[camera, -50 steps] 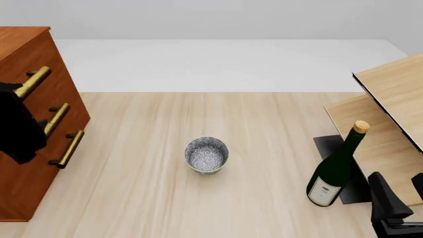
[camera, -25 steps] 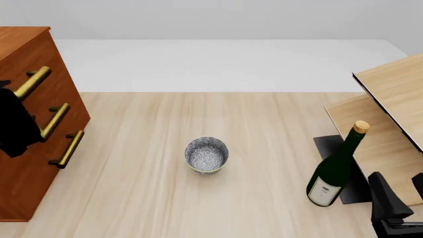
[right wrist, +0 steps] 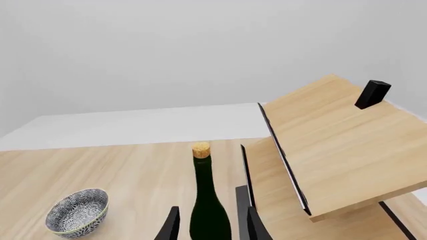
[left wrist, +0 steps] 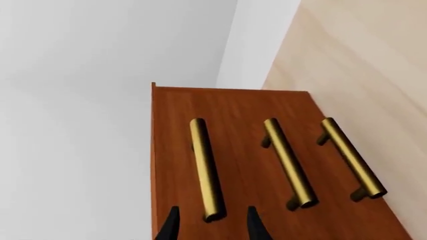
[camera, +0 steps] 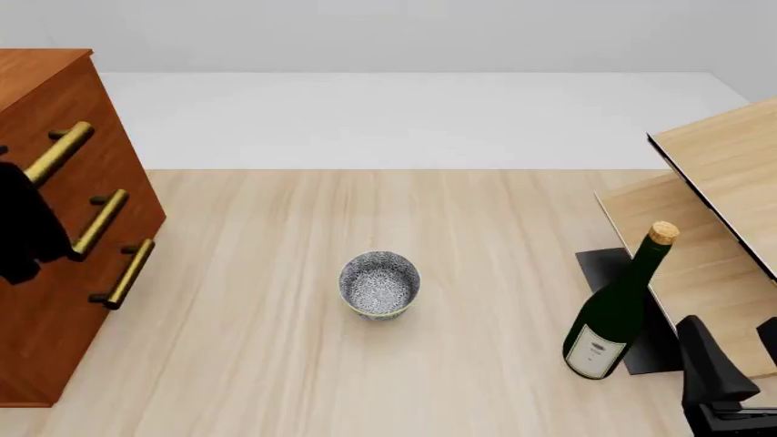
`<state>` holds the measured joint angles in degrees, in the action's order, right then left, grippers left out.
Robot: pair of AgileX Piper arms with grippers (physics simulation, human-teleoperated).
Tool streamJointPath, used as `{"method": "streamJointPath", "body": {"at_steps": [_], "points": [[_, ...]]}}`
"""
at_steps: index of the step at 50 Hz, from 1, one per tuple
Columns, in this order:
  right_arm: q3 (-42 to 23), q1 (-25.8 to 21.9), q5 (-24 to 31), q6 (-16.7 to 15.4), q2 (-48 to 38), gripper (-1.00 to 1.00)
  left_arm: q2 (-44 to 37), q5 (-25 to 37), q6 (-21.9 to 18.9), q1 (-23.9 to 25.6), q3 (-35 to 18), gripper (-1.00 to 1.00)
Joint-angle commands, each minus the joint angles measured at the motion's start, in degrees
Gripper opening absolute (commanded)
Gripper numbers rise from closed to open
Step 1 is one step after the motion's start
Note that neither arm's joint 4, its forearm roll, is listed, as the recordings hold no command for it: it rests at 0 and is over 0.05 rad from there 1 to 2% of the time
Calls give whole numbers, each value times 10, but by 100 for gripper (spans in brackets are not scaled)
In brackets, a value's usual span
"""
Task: Close the bottom drawer of the cabinet and open the top drawer.
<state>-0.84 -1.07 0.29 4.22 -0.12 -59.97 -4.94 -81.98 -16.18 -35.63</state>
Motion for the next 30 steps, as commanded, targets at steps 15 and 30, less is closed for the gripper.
{"method": "streamJointPath", "body": {"at_steps": [15,30], "points": [[1,-1,-1,-4,0,100,-36,-34,-9,-18,-5,100],[0,0,-1,-3,0,100,-38,-34,-7,-11,-5,-100]]}}
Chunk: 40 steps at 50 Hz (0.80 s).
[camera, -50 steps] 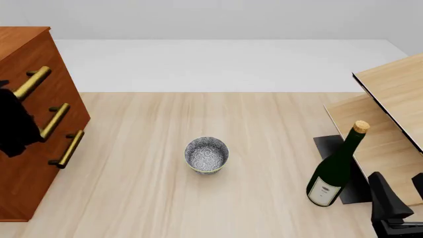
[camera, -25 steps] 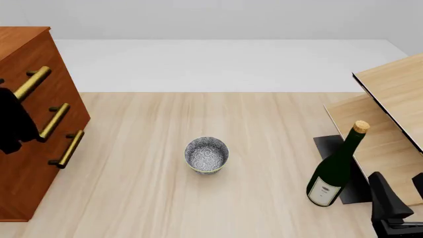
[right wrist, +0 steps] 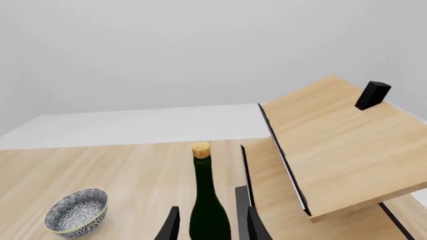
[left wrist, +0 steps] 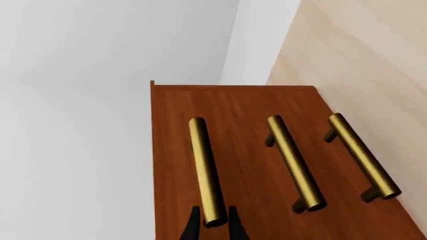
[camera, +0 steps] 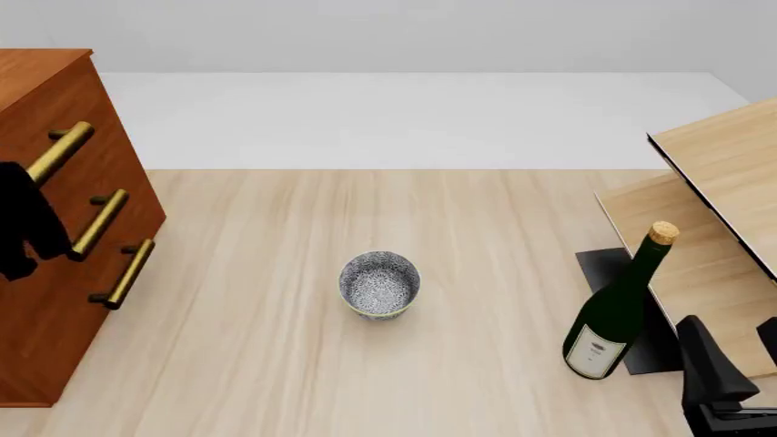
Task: Close the bottom drawer of the cabinet and open the top drawer.
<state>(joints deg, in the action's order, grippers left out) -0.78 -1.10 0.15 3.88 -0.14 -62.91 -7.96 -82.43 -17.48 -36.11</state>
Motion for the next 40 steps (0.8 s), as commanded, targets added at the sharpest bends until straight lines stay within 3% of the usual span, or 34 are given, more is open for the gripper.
{"method": "streamJointPath", "body": {"at_steps": [1,40], "points": [[0,0,0,0,0,100,-9,-4,-4,3,1,-100],[0,4,0,9,1,100,5,6,-16,58,-6,-100]]}}
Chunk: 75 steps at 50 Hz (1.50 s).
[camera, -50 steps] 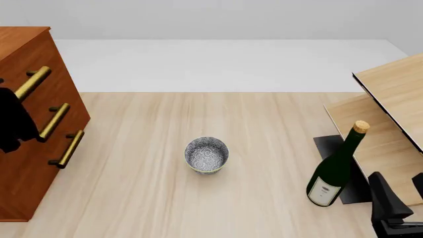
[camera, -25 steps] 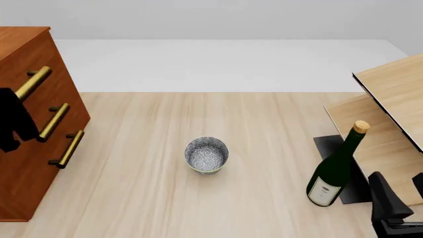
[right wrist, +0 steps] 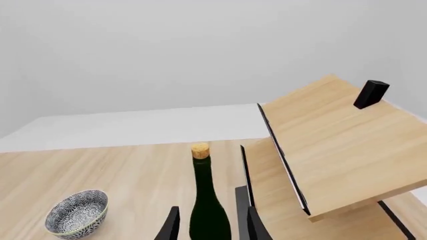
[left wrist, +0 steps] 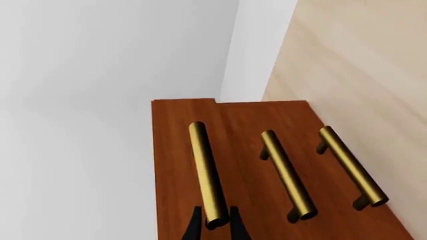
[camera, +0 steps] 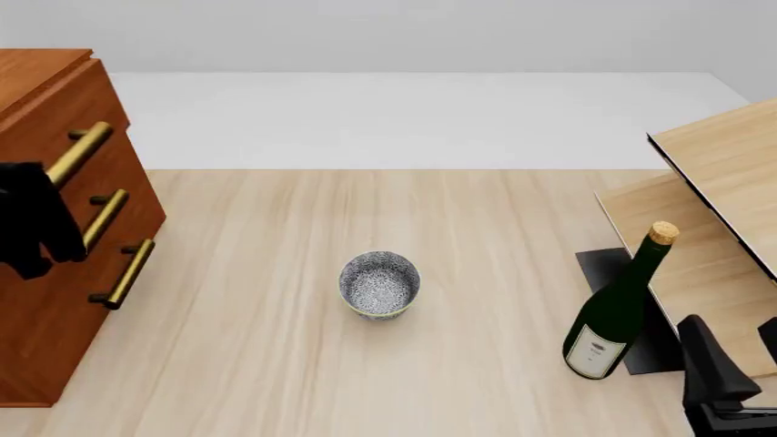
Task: Close the bottom drawer of the cabinet and open the top drawer.
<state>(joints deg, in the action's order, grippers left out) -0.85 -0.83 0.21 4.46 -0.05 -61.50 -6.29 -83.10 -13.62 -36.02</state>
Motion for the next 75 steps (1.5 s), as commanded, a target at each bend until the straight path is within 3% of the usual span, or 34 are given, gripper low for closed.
{"method": "streamJointPath", "body": {"at_steps": [1,75], "points": [[1,0,0,3,0,100,-9,-10,-10,21,-6,-100],[-2,3,0,18,0,100,-14,-16,-17,116,-10,-100]]}}
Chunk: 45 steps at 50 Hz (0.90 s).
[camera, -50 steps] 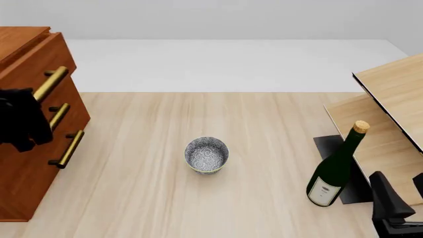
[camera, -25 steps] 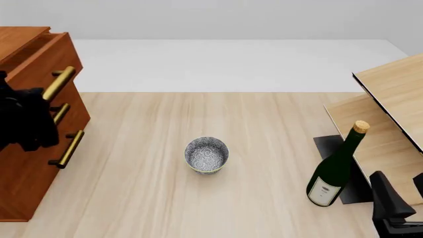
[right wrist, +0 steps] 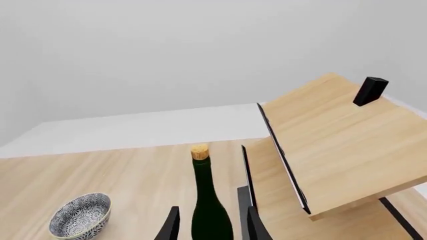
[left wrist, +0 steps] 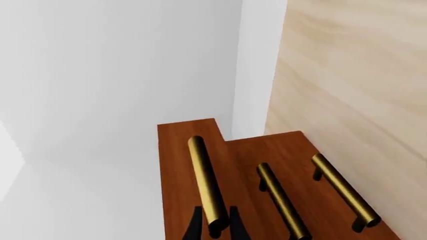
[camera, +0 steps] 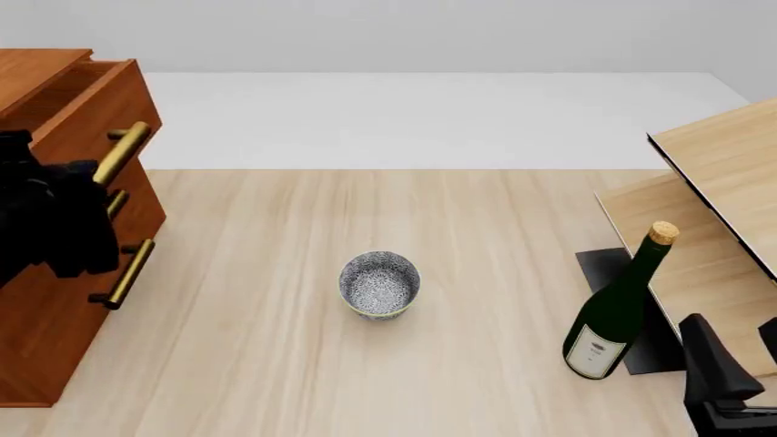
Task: Close the bottom drawer of the cabinet and open the top drawer.
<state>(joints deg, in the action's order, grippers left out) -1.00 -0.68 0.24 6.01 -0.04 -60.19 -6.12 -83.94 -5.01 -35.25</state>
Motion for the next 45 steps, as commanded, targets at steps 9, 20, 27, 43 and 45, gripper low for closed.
{"method": "streamJointPath", "body": {"at_steps": [9,20,27,43,45], "points": [[0,2,-1,3,0,100,-29,-19,-9,37,-20,-100],[0,2,-1,3,0,100,-35,-22,-7,41,-20,-100],[0,2,-1,3,0,100,-38,-24,-6,41,-20,-100],[1,3,-1,3,0,100,-38,-22,-6,38,-16,-100],[1,3,-1,3,0,100,-37,-20,-3,36,-18,-100]]}}
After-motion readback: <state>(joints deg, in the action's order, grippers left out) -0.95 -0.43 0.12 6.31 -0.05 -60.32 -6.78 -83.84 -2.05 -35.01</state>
